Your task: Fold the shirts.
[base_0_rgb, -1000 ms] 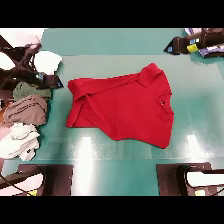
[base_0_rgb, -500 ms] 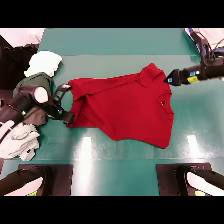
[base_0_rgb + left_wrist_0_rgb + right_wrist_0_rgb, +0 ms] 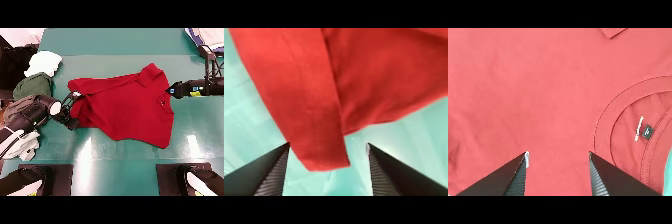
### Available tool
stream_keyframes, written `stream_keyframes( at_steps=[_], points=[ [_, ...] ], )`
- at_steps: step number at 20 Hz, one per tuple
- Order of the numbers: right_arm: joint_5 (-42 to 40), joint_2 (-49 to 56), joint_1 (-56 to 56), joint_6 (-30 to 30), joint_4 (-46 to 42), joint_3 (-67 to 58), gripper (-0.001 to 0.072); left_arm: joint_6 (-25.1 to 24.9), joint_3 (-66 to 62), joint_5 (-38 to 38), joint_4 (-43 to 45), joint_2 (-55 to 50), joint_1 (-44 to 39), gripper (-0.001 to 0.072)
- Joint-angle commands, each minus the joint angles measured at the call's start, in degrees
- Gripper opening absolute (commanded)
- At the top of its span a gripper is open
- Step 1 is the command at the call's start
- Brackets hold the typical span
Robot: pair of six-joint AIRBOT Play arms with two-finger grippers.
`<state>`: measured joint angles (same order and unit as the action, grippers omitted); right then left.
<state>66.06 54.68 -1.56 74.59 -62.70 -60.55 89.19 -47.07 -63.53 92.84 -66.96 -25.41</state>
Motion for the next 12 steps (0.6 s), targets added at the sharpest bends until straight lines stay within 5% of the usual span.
stream_keyframes(
  at_steps=[1, 4, 6, 7, 8, 12],
  points=[
    [-0.3, -1.1, 0.0, 0.0, 0.0, 0.7, 0.0431, 0.7, 0.4, 2.1, 2.8, -0.2, -0.4, 0.0551],
    [-0.1, -1.1, 0.0, 0.0, 0.0, 0.7, 0.0431, 0.7, 0.4, 1.0, 2.7, -2.2, -0.4, 0.0368],
    [-0.1, -1.1, 0.0, 0.0, 0.0, 0.7, 0.0431, 0.7, 0.4, 1.0, 2.6, -3.1, -0.4, 0.0366],
    [0.0, -1.1, -0.1, 0.0, 0.0, 0.7, 0.0431, 1.0, 0.4, 1.0, 3.0, -3.1, -0.4, 0.0303],
    [0.5, -1.1, -0.2, 0.4, 0.0, 0.7, 0.0431, 0.9, 0.4, 0.7, 3.7, -3.1, -0.4, 0.0015],
    [9.7, -1.2, -5.3, 1.0, 0.1, 1.0, 0.0431, 1.1, -2.4, -5.1, 6.4, -0.7, -0.1, 0.0023]
  ],
)
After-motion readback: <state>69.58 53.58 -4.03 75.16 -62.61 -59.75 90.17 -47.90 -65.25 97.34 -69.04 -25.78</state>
